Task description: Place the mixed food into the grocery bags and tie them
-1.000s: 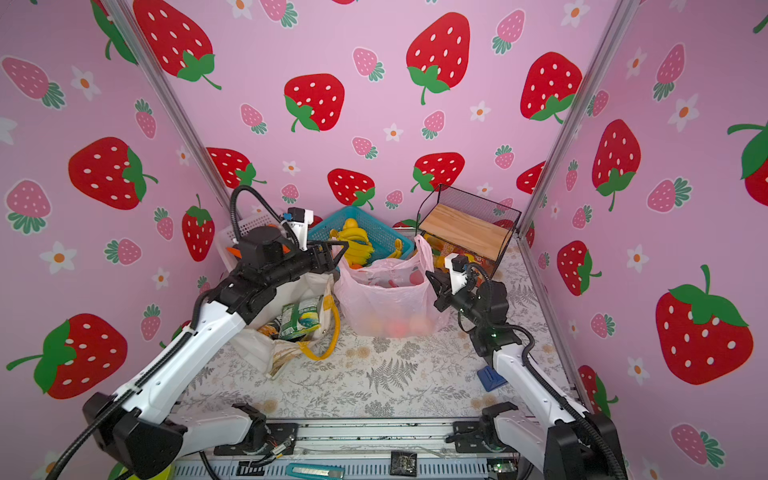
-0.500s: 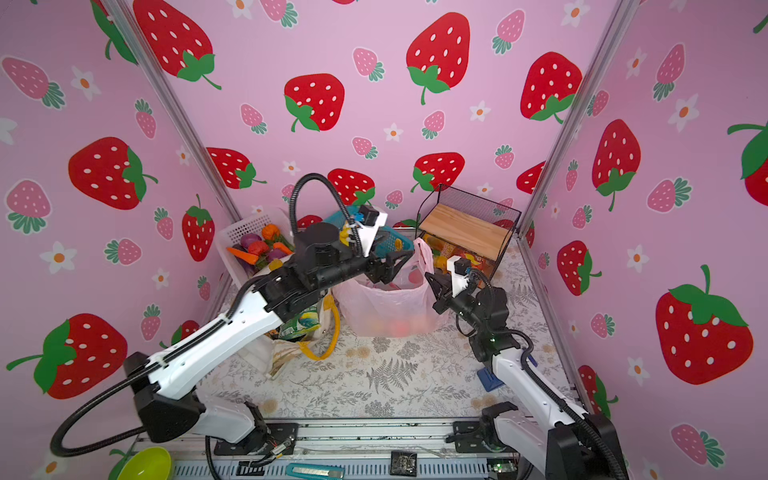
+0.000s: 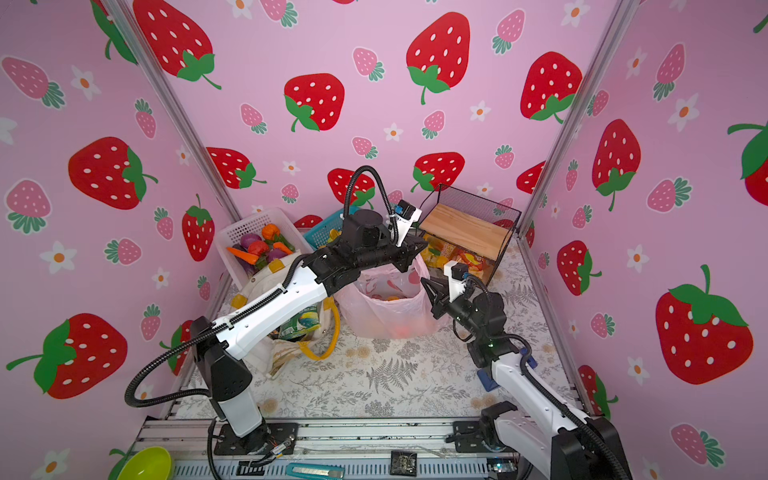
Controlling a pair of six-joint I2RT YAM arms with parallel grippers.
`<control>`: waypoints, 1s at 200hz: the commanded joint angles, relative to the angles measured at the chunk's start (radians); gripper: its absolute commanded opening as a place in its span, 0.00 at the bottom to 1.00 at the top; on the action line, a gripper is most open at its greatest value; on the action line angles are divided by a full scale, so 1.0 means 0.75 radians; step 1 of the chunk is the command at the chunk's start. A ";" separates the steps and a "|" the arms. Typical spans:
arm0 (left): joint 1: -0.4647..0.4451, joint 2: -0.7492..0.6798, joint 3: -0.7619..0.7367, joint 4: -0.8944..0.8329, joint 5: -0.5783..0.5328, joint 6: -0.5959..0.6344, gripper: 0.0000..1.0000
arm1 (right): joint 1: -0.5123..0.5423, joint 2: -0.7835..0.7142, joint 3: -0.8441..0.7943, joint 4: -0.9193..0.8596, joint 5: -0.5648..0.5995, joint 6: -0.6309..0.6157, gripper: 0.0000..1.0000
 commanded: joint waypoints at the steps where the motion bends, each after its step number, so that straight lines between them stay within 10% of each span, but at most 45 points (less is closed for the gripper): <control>1: 0.078 -0.033 0.038 0.002 0.345 -0.105 0.00 | -0.023 -0.076 0.019 -0.040 0.011 -0.159 0.62; 53: 0.124 -0.032 0.043 -0.032 0.610 -0.116 0.00 | -0.096 0.087 0.275 -0.053 -0.381 -0.219 0.94; 117: 0.126 -0.046 0.006 0.116 0.613 -0.317 0.00 | 0.081 0.228 0.333 0.017 -0.128 -0.296 0.91; 175: 0.127 -0.103 -0.089 0.224 0.547 -0.499 0.00 | 0.208 0.341 0.163 0.241 0.625 -0.101 0.43; 200: 0.127 -0.126 -0.118 0.208 0.475 -0.479 0.00 | 0.230 0.376 0.107 0.234 0.653 -0.078 0.23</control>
